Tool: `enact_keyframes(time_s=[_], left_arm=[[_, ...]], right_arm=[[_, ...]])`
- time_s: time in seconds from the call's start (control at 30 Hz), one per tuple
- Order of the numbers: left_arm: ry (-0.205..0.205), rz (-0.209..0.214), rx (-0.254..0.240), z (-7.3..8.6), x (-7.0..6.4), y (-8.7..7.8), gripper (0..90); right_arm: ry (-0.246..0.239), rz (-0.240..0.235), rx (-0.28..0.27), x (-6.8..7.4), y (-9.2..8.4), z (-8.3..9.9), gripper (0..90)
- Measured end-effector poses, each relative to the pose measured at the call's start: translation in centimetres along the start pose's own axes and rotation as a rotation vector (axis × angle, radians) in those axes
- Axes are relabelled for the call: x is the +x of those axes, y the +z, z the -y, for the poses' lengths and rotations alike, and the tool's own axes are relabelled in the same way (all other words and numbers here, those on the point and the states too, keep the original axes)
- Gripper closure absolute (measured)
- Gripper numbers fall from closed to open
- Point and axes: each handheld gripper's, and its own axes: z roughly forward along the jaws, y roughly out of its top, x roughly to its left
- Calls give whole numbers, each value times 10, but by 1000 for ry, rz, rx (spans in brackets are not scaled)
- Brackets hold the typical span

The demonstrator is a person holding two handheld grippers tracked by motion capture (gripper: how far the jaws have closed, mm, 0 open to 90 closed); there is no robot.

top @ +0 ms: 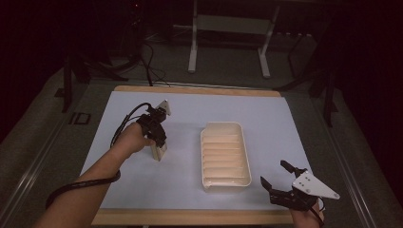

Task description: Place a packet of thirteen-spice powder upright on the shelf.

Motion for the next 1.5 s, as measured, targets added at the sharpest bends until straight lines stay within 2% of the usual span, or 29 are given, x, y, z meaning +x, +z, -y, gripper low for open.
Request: enact_keyframes(time_s=[0.07, 0.2, 0.3, 0.33, 0.37, 0.43, 0.5, 0.57, 0.6, 0.8, 0.87, 0.9, 0.97, 1.07, 1.2, 1.5], left_arm=[[4, -7, 9, -1, 2, 0, 614], [48, -23, 28, -3, 2, 0, 673], [87, -1, 45, -5, 1, -1, 679], [87, -1, 45, -5, 1, -1, 679], [114, 47, 39, -5, 1, -2, 680], [144, 81, 36, -5, -1, -4, 680], [224, 78, 33, -5, -7, -6, 680], [288, 62, 40, -4, -12, -8, 680], [318, 70, 35, -3, -14, -8, 680], [401, 62, 25, -1, -19, -15, 681], [412, 71, 21, 0, -20, -16, 681], [442, 77, 6, 1, -20, -19, 681], [472, 79, -6, 2, -21, -22, 681], [504, 87, -20, 2, -22, -28, 681], [527, 87, -21, 0, -25, -34, 681], [597, 92, -55, -3, -34, -50, 681]], right_arm=[[0, 1, -1, 0, 0, 0, 139], [-2, 1, 1, 0, 0, 0, 139], [-1, 1, 3, 0, 0, 0, 139], [-2, 1, 4, 0, 0, 0, 139], [-2, 2, 4, 0, 1, 0, 139], [-1, 2, 4, 0, 0, 0, 139], [-1, 2, 4, 0, 0, 0, 139], [-1, 2, 3, 0, 0, 0, 139], [-2, 2, 2, 0, 0, 0, 139], [0, 2, 3, 0, 0, 0, 139], [0, 1, 2, -1, 0, 0, 139], [1, 1, 3, -1, 0, 0, 139], [4, 0, 4, -1, 1, 0, 139], [3, 0, 3, -1, 1, 0, 139], [3, 0, 3, -1, 1, 0, 139], [7, -5, 6, -1, 1, 0, 139]])
